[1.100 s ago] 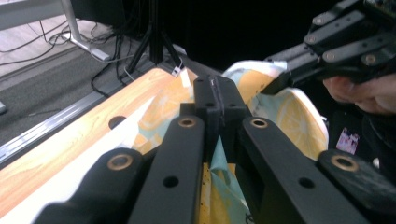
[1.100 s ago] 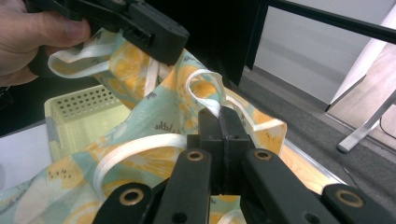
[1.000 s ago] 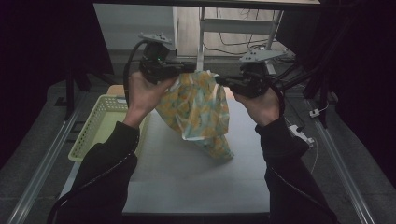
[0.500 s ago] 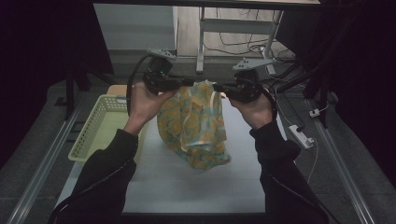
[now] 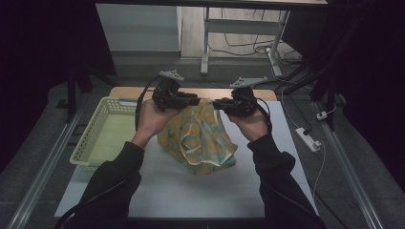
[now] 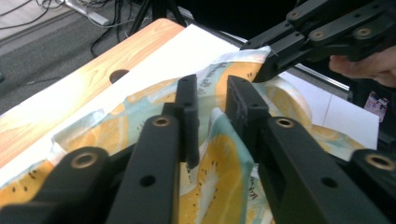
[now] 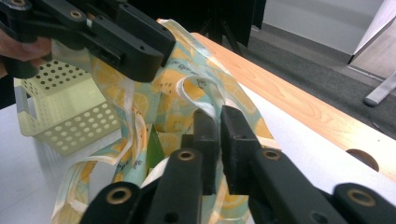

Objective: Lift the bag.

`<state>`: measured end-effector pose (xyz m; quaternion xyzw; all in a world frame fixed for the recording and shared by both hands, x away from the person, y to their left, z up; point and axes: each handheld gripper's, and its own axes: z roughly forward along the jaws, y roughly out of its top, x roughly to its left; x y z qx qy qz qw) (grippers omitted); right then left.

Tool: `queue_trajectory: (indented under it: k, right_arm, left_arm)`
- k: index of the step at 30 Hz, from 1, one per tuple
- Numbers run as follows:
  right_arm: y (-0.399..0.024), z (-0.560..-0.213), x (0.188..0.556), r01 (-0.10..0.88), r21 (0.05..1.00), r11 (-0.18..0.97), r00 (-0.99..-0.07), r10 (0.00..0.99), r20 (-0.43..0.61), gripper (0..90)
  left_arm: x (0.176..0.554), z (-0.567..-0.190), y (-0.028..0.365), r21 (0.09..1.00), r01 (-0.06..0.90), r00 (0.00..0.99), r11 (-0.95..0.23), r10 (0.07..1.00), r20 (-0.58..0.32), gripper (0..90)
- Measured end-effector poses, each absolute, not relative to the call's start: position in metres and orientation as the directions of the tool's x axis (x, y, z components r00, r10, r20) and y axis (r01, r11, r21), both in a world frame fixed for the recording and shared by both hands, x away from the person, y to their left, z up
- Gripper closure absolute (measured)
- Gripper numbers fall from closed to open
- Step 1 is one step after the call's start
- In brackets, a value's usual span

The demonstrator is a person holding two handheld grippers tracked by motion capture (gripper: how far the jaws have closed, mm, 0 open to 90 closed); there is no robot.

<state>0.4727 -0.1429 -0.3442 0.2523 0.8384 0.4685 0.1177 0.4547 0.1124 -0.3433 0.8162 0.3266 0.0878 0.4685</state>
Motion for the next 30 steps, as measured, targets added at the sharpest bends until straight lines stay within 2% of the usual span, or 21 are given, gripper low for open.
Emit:
queue_trajectory:
  k: [7, 13, 22, 30]
  right_arm:
    - [-0.142, -0.343, 0.472, 0.316, 0.847, 0.427, -0.843, 0.536, 0.044, 73.1]
    - [-0.142, -0.338, 0.469, 0.316, 0.85, 0.422, -0.842, 0.538, 0.046, 63.0]
    - [-0.14, -0.336, 0.465, 0.317, 0.848, 0.425, -0.846, 0.53, 0.05, 51.5]
    - [-0.144, -0.337, 0.462, 0.322, 0.849, 0.42, -0.846, 0.529, 0.059, 43.5]
  left_arm:
    - [0.453, -0.343, 0.104, 0.854, 0.383, 0.793, -0.351, 0.6, -0.109, 43.9]
    - [0.45, -0.334, 0.109, 0.868, 0.363, 0.788, -0.34, 0.609, -0.092, 30.4]
    - [0.442, -0.322, 0.115, 0.849, 0.381, 0.773, -0.366, 0.629, -0.077, 13.1]
    - [0.436, -0.328, 0.126, 0.82, 0.432, 0.761, -0.375, 0.64, -0.109, 3.3]
